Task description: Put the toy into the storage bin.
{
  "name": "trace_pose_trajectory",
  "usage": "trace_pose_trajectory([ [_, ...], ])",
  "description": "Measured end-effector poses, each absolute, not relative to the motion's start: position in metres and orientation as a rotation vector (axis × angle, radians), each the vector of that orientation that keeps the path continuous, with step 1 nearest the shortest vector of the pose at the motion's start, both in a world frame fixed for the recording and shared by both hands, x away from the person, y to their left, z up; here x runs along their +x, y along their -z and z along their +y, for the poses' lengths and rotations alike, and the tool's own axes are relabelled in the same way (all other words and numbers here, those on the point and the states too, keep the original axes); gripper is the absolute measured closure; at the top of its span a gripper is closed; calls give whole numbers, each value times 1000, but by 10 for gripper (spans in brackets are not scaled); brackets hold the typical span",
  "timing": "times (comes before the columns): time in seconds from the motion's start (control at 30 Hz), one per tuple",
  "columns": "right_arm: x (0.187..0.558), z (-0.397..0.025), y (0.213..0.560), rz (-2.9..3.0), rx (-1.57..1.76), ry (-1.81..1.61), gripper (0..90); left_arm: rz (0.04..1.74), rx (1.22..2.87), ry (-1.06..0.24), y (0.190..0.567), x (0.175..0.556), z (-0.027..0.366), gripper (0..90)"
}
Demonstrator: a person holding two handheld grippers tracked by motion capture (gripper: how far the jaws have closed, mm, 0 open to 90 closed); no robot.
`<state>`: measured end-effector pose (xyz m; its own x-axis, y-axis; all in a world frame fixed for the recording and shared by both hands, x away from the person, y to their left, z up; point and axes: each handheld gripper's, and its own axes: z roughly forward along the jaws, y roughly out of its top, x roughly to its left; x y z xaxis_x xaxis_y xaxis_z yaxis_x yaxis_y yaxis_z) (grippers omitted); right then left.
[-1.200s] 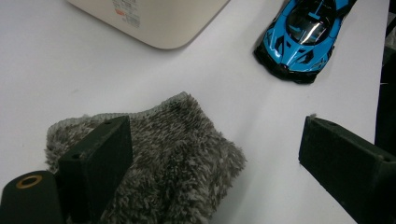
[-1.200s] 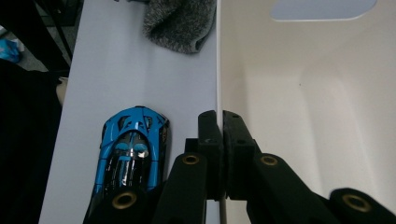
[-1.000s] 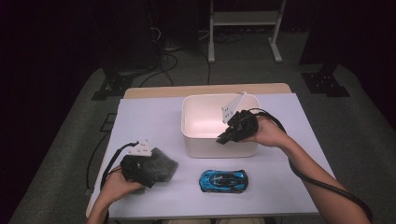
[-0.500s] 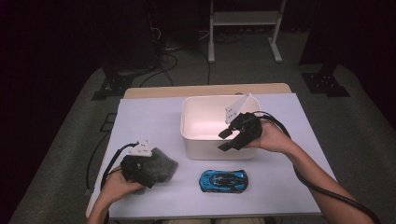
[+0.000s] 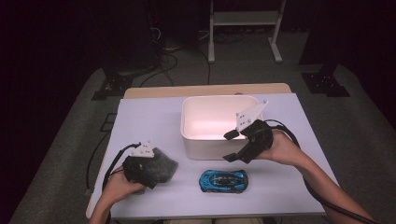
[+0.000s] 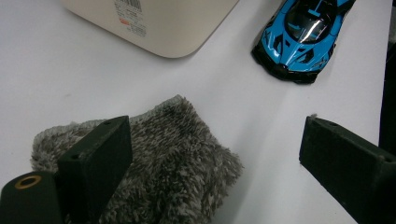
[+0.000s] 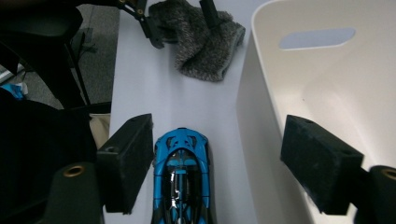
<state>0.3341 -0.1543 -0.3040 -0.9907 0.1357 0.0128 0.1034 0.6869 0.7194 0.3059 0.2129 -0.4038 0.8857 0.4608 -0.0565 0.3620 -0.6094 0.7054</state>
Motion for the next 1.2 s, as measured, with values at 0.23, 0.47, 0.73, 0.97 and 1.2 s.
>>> trace_pose_trajectory([
  [0.23, 311, -154, 307, 2835, 151, -1220, 211, 585, 2303, -161, 408, 306, 213, 84],
  [0.47, 299, -151, 328, 2868, 124, -1203, 196, 594, 2294, -165, 407, 306, 214, 81],
  [0.73, 295, -146, 350, 2893, 139, -1188, 172, 595, 2294, -167, 407, 305, 216, 80],
  [0.97, 292, -137, 378, 2934, 144, -1141, 162, 602, 2284, -163, 406, 305, 218, 80],
  [1.2, 294, -135, 398, 2928, 164, -1125, 156, 603, 2283, -161, 406, 305, 219, 76],
])
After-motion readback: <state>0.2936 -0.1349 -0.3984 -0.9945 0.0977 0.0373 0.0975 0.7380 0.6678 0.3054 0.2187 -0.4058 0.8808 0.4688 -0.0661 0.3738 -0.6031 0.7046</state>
